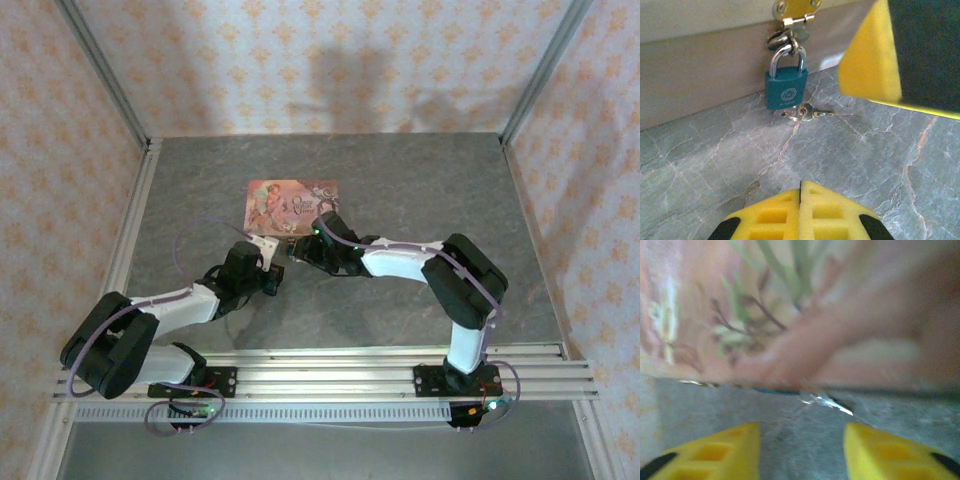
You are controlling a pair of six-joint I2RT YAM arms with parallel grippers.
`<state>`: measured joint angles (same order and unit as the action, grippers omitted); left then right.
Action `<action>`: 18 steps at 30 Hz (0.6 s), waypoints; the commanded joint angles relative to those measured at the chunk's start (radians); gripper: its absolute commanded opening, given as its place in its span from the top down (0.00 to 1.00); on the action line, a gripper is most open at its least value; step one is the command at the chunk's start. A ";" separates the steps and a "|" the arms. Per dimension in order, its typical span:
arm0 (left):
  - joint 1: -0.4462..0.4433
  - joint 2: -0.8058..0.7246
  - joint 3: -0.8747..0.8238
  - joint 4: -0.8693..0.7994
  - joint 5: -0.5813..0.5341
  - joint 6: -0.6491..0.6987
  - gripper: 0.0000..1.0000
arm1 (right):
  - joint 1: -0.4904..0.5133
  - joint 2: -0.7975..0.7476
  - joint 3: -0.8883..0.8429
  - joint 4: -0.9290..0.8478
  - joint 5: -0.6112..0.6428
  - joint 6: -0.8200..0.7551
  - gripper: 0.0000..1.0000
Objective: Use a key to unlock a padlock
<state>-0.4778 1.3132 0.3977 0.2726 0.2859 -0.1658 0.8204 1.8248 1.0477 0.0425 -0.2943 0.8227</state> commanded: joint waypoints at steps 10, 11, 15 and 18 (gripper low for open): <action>0.071 -0.113 -0.034 -0.045 -0.057 -0.147 1.00 | 0.154 0.063 0.198 -0.236 0.356 -0.115 0.38; 0.079 -0.132 -0.040 -0.061 -0.056 -0.150 0.91 | 0.158 0.073 0.218 -0.247 0.365 -0.116 0.38; 0.109 -0.204 -0.059 -0.112 -0.055 -0.166 0.83 | 0.161 0.134 0.301 -0.318 0.393 -0.106 0.38; 0.125 -0.252 -0.073 -0.144 -0.063 -0.176 0.81 | 0.161 0.178 0.345 -0.344 0.402 -0.102 0.38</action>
<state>-0.3695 1.0973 0.3420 0.1886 0.2455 -0.3180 0.9771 1.9598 1.3560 -0.2134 0.0422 0.7280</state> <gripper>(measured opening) 0.184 0.621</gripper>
